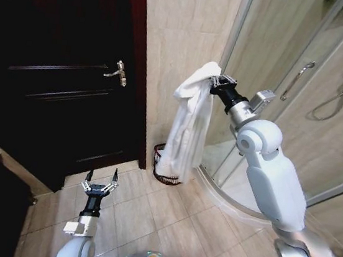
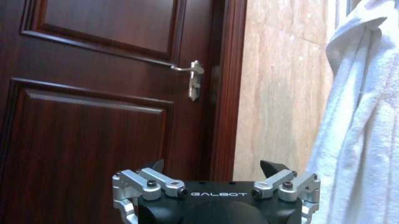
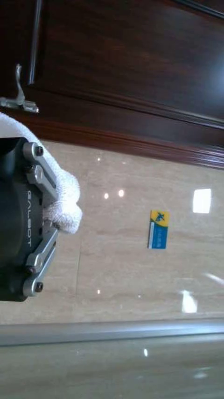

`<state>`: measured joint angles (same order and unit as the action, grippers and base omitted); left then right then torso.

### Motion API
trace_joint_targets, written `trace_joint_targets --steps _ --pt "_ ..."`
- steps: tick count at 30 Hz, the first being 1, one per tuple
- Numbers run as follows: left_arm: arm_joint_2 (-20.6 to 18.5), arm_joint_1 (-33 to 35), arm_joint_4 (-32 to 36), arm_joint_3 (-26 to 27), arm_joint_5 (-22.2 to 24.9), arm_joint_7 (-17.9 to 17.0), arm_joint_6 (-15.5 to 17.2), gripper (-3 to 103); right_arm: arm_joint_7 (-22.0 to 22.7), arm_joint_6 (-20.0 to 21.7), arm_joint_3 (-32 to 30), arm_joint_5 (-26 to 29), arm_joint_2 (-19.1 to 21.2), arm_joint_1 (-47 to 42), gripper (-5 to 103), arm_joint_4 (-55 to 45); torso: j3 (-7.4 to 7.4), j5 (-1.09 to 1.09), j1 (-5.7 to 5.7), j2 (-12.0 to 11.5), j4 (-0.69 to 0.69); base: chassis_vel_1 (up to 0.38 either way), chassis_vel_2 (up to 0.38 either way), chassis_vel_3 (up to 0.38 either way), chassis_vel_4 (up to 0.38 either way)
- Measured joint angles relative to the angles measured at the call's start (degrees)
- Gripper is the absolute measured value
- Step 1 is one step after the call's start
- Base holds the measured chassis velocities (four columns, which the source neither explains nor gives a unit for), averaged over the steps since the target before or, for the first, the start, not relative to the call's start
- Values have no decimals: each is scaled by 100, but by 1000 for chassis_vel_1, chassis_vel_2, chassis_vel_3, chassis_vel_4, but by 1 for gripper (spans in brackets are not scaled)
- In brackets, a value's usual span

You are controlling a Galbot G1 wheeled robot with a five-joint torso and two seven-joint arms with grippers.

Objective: Discard the used towel into the hamper.

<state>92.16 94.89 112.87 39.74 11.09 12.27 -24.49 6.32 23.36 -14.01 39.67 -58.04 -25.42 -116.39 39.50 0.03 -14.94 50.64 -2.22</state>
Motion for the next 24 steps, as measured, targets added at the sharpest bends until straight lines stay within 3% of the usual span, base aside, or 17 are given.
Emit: trace_joint_targets --steps 16,24 --pt "-3 -17 -92 66 81 -2 -117 100 -83 42 113 -49 -63 -3 4 -141 -3 -3 2 -11 -2 -75 99 78 -83" --pt "-2 -84 -181 -2 30 -1 -85 100 -5 122 68 253 44 368 4 -137 -6 -5 3 -14 -1 -77 56 60 -45"
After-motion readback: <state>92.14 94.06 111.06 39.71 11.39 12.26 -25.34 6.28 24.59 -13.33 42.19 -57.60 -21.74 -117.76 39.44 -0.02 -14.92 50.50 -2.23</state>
